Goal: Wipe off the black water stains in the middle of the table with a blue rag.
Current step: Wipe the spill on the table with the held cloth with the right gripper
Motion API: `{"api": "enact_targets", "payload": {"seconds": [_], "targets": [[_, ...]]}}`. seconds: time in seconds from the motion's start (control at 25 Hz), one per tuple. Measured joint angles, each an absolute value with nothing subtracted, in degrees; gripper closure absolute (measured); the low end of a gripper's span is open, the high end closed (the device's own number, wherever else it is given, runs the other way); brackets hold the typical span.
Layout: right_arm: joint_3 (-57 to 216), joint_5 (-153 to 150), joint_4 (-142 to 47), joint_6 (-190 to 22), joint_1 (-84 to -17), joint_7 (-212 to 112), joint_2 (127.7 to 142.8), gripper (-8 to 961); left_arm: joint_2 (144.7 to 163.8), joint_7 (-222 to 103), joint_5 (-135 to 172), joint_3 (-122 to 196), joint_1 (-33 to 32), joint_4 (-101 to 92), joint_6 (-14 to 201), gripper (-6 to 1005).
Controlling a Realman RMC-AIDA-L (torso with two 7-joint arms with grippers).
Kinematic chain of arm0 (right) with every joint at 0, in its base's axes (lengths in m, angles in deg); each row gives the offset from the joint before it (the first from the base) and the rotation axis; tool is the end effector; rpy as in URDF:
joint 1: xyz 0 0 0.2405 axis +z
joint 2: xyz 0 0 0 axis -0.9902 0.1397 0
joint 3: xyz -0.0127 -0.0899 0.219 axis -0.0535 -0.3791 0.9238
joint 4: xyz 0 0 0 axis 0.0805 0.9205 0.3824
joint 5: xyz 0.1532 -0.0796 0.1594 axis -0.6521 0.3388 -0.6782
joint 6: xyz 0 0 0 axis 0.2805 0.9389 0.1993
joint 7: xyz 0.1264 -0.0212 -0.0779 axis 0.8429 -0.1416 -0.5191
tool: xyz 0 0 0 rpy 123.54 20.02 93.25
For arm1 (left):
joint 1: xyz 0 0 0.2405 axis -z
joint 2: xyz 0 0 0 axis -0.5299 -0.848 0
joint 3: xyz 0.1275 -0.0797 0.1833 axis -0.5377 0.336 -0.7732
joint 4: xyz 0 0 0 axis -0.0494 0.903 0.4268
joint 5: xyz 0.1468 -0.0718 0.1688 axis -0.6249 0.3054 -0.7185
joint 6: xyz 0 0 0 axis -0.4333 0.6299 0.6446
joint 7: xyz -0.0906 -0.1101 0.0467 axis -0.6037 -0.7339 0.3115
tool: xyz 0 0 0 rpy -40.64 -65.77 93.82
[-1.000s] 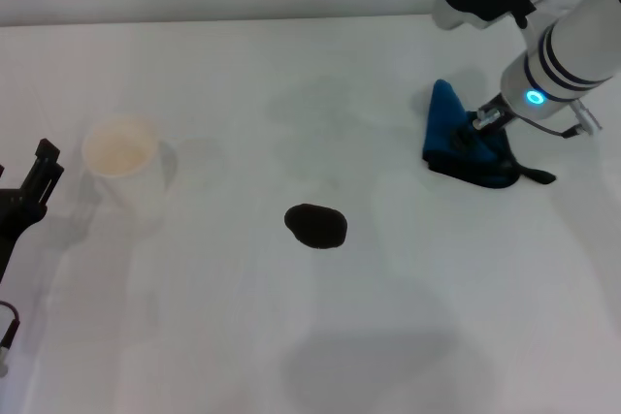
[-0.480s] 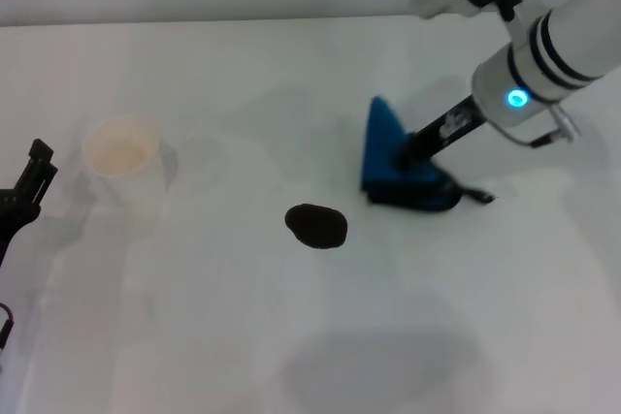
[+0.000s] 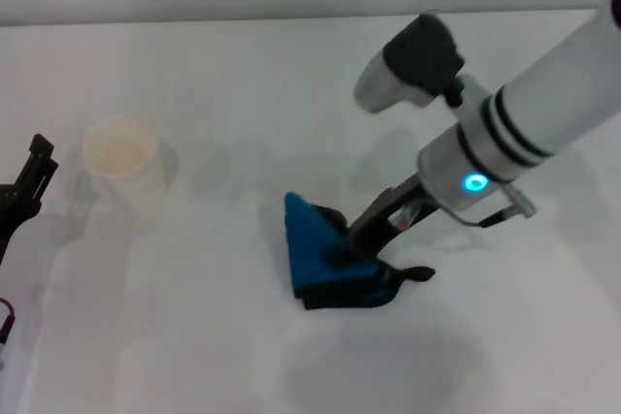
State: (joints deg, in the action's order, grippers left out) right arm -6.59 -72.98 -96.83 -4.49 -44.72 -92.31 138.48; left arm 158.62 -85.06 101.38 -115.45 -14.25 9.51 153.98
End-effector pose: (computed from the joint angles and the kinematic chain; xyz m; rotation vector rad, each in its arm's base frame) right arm 0.1862 0.3567 -0.0828 -2.8148 1.0868 -0.2914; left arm -0.3395 0.2851 -0.0611 -1.5385 -0.9842 -0.9316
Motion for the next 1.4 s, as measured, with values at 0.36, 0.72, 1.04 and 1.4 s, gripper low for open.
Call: {"api": "enact_targets", "payload": {"seconds": [0.36,0.72,1.04,1.4], "targets": [[-15.7,-78.1,-97.0,-15.2,-45.9,-96.5,138.60,808,158.53,-85.1,101.3,-115.5,-14.1,9.7,154.0,122],[-18.0,-78.3,-97.3,-22.4,-46.4,-99.4,138.59,808,158.53,-85.1,101.5,-115.4,-14.0,9.4,154.8,122],[-17.5,-75.4,-97.0,-29.2,-46.0,-101.3,138.20,807,158.53,-85.1,101.5,-115.4,-13.8,9.4,155.5,122],[-17.5,-73.5,-96.0,-32.4,-46.3,-101.1,138.30,810,158.53,-85.1,101.6,-115.4,-13.3,9.1,155.5,122]]}}
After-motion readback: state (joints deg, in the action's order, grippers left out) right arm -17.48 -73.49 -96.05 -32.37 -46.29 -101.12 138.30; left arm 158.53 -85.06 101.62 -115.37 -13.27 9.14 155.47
